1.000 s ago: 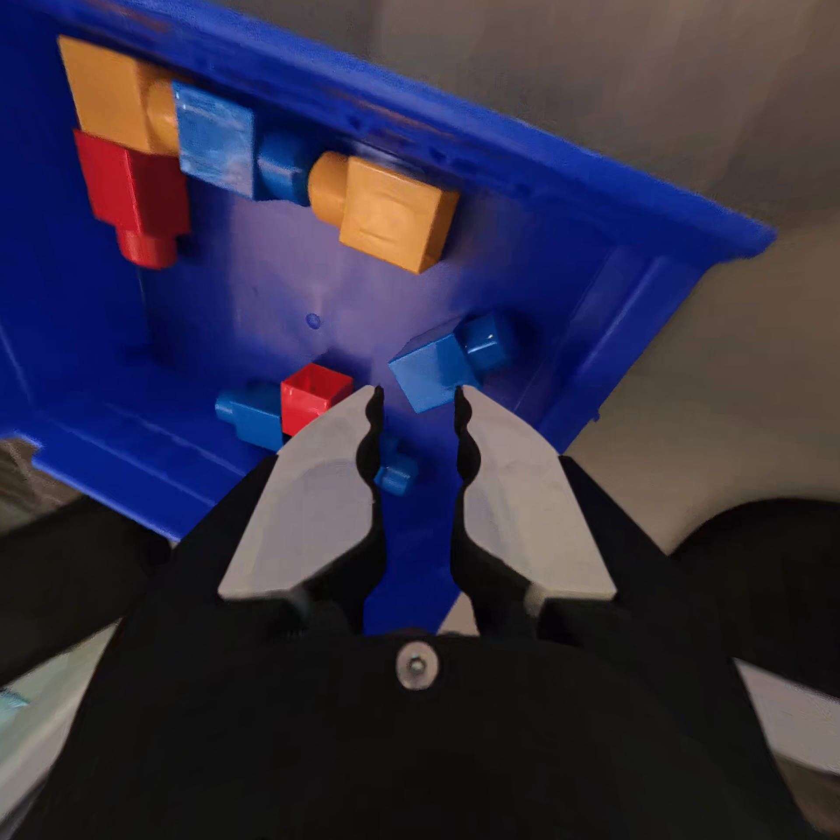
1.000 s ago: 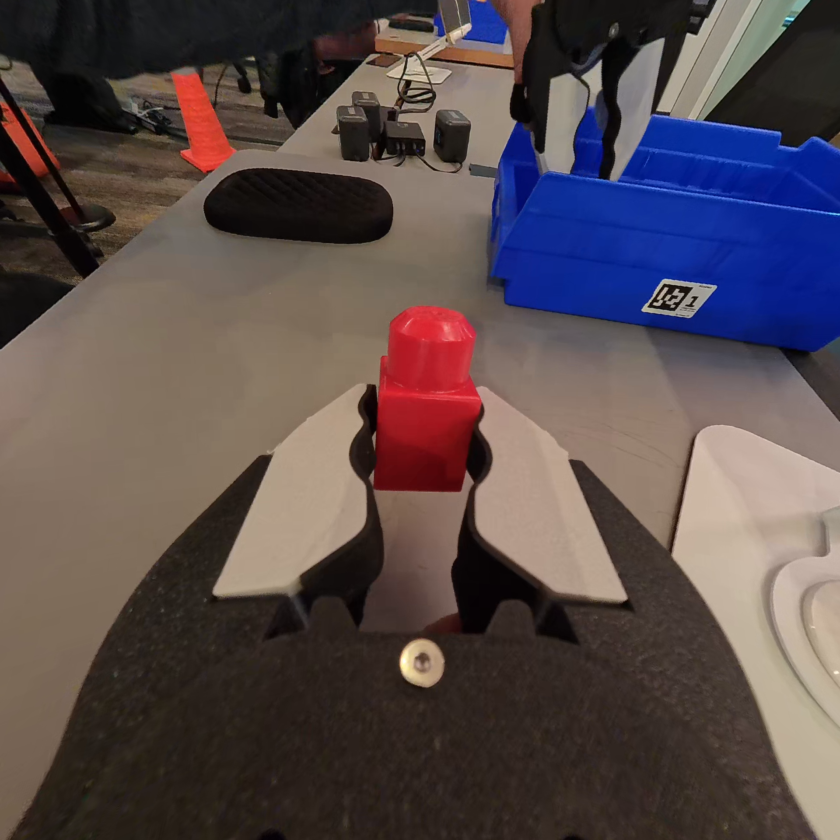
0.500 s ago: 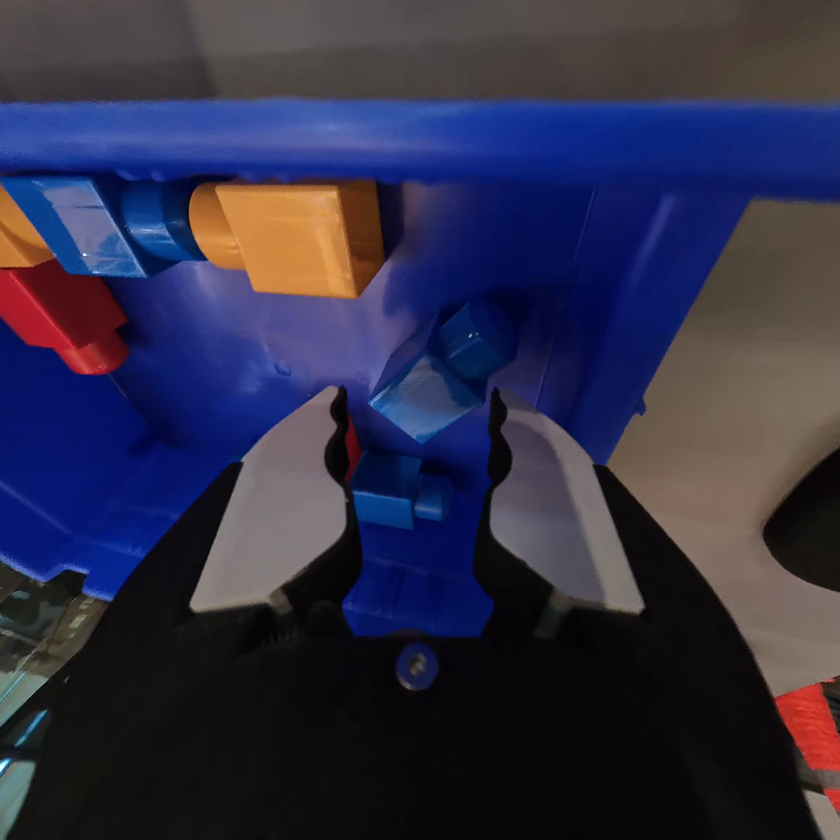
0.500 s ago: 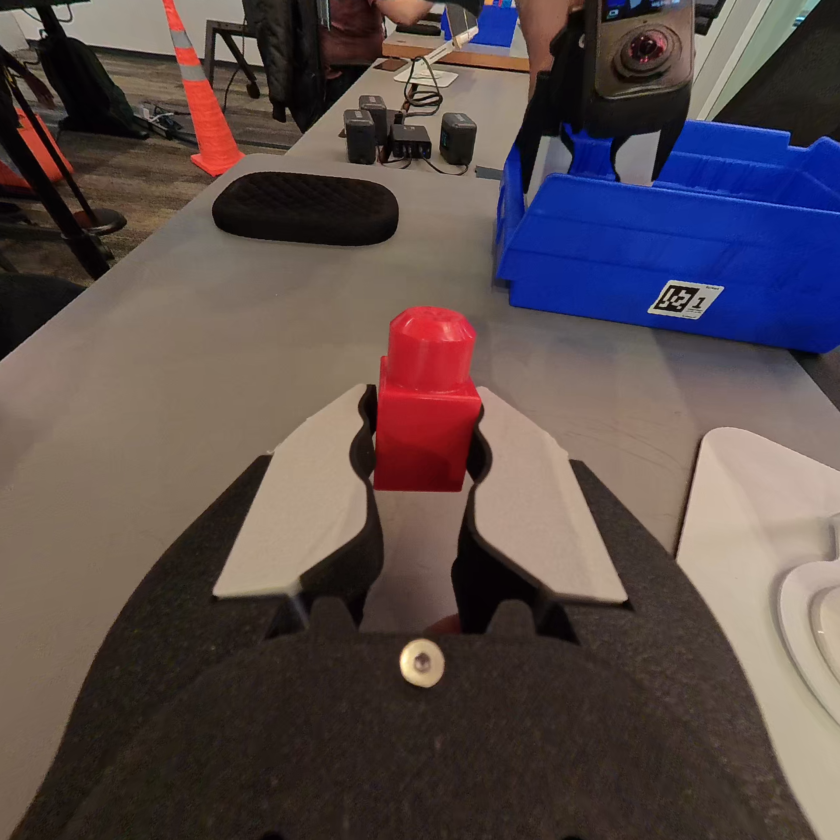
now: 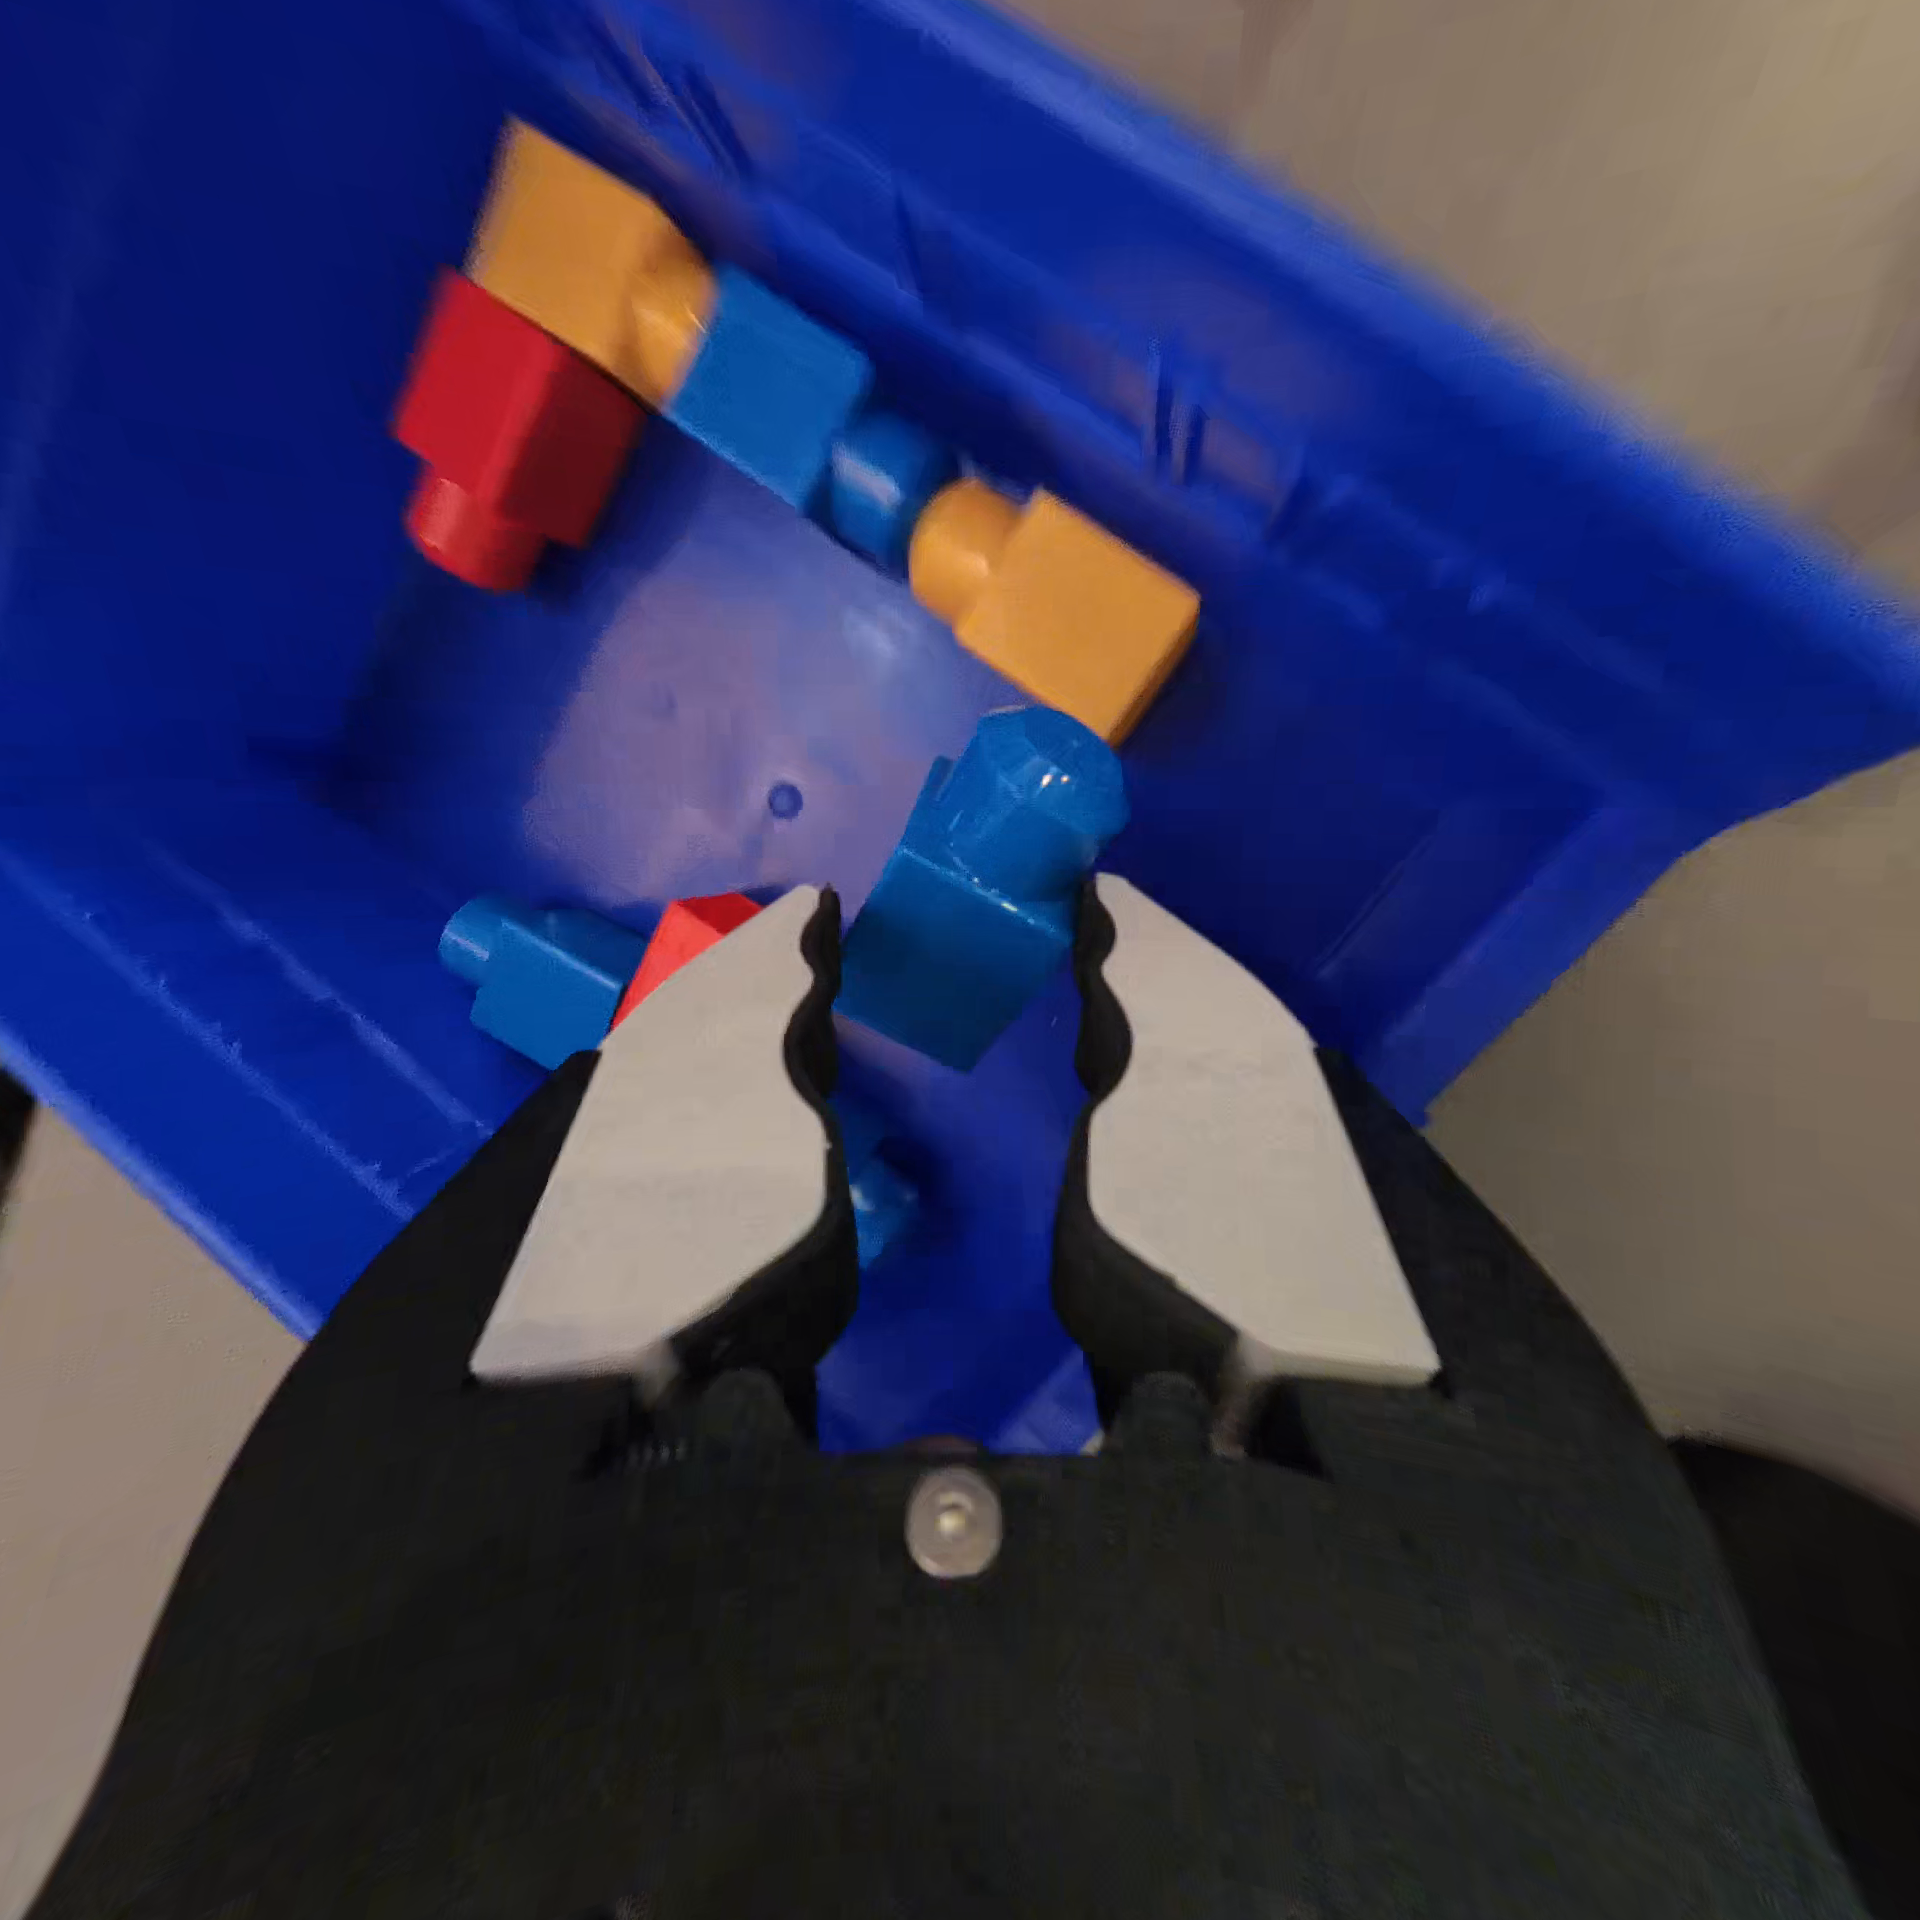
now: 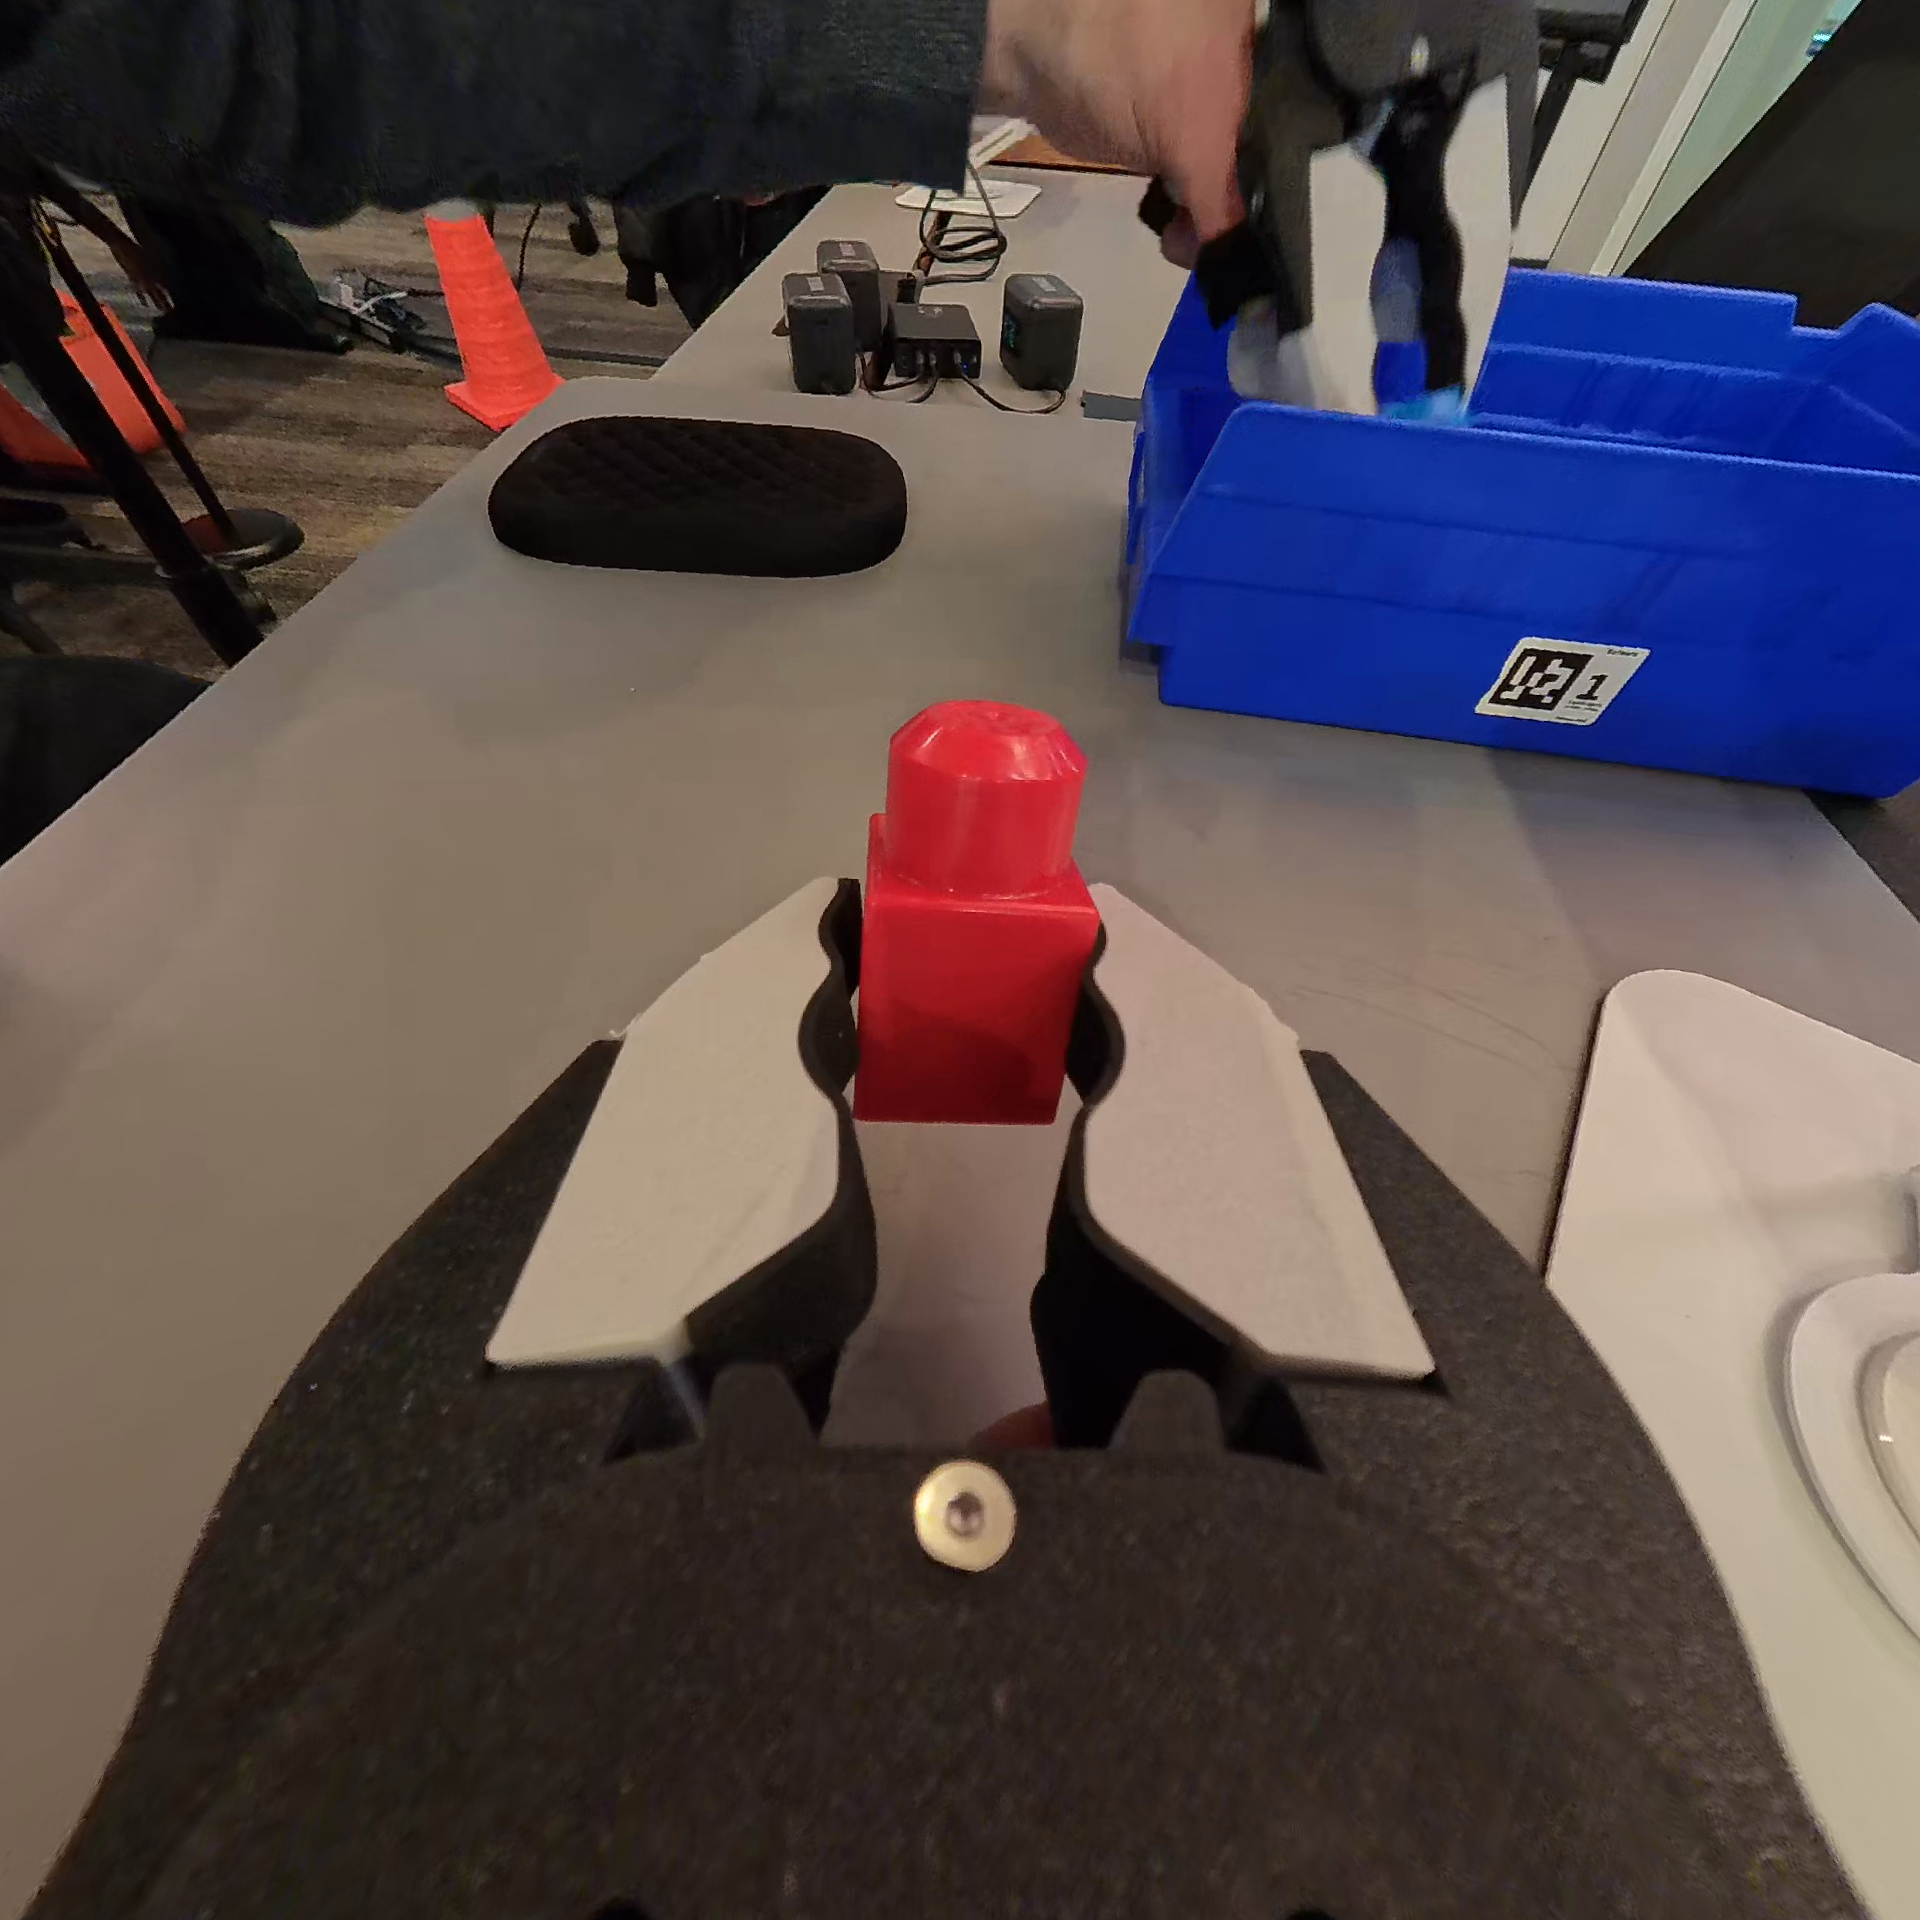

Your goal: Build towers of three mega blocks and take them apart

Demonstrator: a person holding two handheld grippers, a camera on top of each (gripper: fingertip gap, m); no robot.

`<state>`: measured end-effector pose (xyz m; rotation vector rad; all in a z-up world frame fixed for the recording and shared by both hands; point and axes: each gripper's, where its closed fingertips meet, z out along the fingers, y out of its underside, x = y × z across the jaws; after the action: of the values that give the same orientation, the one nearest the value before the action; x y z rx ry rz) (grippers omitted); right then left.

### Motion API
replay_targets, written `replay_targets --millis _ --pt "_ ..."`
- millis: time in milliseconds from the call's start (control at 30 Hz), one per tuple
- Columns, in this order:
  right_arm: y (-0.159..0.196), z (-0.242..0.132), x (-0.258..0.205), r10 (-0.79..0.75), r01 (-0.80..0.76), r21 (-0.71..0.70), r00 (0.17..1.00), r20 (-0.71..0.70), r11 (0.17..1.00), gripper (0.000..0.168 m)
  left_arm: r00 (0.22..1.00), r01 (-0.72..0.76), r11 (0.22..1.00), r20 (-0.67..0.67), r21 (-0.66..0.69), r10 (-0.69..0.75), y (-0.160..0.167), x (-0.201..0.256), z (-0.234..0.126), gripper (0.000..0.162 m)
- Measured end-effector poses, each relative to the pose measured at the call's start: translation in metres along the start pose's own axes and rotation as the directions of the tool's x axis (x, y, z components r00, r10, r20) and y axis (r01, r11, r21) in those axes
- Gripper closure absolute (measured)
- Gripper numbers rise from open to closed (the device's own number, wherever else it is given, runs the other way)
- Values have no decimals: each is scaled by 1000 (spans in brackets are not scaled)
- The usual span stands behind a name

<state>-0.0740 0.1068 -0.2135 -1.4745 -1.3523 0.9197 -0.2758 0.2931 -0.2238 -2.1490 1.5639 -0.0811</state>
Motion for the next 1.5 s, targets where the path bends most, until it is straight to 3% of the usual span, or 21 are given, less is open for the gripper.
replay_targets --millis 100,267,367,500,767,1033,1233,1500 --pt "-1 -1 2 12 -12 8 1000 -3 1000 132 979 203 940 -43 274 -199 -30 0 -40 120" --pt "-4 -3 7 46 -46 31 999 -12 998 132 921 389 693 -245 607 -302 -84 36 -99 121" --pt "-6 -6 10 71 -70 52 997 -17 996 132 875 483 553 -393 679 -282 -114 76 -111 121" --pt "-8 -9 14 102 -101 76 995 -18 992 132 801 591 428 -558 684 -215 -152 133 -106 121" --pt "-11 -12 17 133 -132 103 991 -8 986 132 713 675 409 -684 614 -150 -189 194 -75 122" --pt "-11 -13 17 134 -133 106 991 -2 985 132 720 650 457 -684 607 -116 -202 211 -66 122" --pt "-13 -14 15 135 -137 120 991 17 983 132 672 685 441 -737 580 -74 -201 213 -60 122" --pt "-14 -16 12 136 -142 132 989 51 981 132 657 676 481 -752 559 -50 -201 218 -53 122"
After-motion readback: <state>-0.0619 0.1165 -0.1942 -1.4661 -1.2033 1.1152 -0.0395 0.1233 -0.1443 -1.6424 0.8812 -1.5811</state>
